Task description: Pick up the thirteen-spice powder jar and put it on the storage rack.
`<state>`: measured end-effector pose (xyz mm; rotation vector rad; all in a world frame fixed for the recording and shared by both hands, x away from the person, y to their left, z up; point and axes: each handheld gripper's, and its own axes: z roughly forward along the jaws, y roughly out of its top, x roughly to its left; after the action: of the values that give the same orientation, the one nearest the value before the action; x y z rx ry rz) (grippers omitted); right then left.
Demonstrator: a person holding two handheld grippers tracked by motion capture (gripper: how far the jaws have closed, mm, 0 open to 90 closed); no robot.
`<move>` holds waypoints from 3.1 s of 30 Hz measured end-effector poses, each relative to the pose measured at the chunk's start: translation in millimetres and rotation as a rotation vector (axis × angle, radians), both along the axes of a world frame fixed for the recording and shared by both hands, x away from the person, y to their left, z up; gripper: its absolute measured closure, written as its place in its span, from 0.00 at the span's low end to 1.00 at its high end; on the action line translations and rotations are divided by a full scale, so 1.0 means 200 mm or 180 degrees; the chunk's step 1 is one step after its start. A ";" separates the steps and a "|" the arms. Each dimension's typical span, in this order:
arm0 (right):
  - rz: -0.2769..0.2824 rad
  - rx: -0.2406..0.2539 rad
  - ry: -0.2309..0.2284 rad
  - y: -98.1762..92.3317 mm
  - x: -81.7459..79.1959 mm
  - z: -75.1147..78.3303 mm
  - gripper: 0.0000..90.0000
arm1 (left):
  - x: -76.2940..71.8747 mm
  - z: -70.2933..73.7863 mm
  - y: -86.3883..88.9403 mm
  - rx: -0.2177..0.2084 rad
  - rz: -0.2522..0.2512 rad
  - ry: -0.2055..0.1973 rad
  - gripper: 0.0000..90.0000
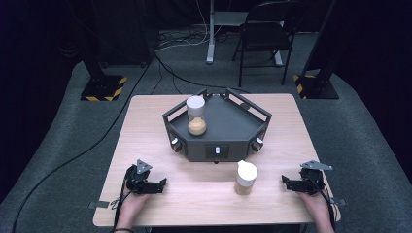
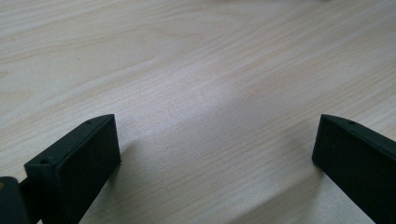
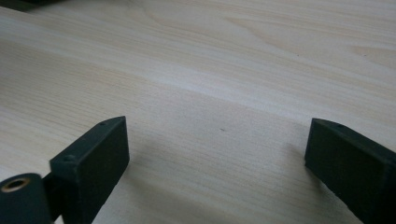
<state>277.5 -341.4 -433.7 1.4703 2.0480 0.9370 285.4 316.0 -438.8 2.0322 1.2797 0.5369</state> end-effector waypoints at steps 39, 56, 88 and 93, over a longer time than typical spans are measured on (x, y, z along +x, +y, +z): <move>0.0982 0.0771 -0.0675 0.10 -0.23 0.25 0.08 | 0.00 0.00 0.00 -0.0005 0.0006 -0.0005 0.00; 0.1215 0.0807 -0.0806 0.29 -0.20 0.19 0.09 | 0.00 0.00 0.00 -0.0005 0.0004 -0.0006 0.00; 0.1037 0.0493 -0.0865 0.59 -0.15 0.02 0.32 | 0.00 0.00 0.00 -0.0003 0.0004 -0.0007 0.00; 0.1018 0.0499 -0.0826 0.58 -0.14 0.05 0.32 | 0.00 0.00 0.00 -0.0002 0.0004 -0.0006 0.00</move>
<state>250.0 -224.5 -424.2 1.0404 2.0851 1.3645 285.8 315.3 -439.2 2.0298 1.2800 0.5389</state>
